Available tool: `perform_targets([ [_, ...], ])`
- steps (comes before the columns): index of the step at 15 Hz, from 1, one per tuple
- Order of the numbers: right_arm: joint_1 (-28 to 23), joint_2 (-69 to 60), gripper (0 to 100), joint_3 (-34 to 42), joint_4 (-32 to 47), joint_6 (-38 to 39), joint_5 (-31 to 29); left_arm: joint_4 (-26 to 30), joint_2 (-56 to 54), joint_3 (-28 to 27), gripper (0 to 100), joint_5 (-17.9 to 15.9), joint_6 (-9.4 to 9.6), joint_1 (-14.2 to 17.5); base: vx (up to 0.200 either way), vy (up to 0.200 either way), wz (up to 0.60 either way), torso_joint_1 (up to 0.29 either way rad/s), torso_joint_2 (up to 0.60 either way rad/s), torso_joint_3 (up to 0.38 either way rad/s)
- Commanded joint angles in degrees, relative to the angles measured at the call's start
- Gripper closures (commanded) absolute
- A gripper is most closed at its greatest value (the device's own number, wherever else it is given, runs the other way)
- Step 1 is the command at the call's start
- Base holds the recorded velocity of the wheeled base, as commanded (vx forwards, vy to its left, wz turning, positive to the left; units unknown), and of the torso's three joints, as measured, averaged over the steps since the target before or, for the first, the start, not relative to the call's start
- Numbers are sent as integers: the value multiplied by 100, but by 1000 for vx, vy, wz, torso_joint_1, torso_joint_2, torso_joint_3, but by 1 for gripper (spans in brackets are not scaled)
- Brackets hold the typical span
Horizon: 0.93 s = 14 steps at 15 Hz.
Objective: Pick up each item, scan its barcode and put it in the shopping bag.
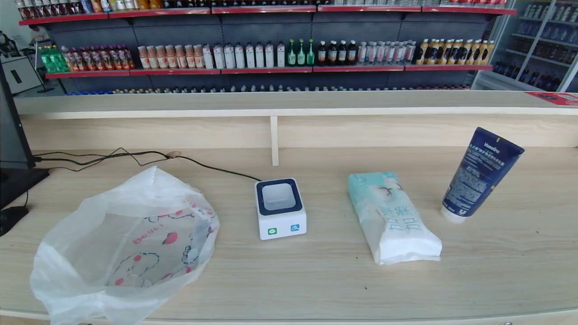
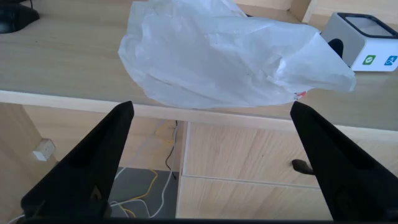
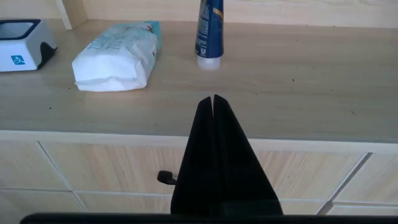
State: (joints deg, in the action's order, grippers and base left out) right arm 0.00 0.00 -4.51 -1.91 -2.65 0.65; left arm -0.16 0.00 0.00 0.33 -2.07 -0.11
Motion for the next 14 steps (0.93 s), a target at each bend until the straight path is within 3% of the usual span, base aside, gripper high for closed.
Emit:
perform_targets([
  [1,0,9,100,-560,-2,-113,23,-2,9,0,0,2,-4,11,0,0,0,0,0,0],
  [4,0,624,100,-1430,-11,-149,269,-2,0,0,0,2,-4,2,0,0,0,0,0,0],
  [6,158,2039,100,-2282,-380,-140,322,-2,0,0,0,2,-4,2,0,0,0,0,0,0],
  [8,448,3560,100,-2520,-2015,-324,322,-2,0,0,0,2,-4,2,0,0,0,0,0,0],
  [11,466,5098,100,-2520,-4326,-386,313,-2,0,0,0,2,-4,2,0,0,0,0,0,0],
  [14,466,5423,100,-2432,-4933,-553,322,-2,0,0,0,2,-4,2,0,0,0,0,0,0],
])
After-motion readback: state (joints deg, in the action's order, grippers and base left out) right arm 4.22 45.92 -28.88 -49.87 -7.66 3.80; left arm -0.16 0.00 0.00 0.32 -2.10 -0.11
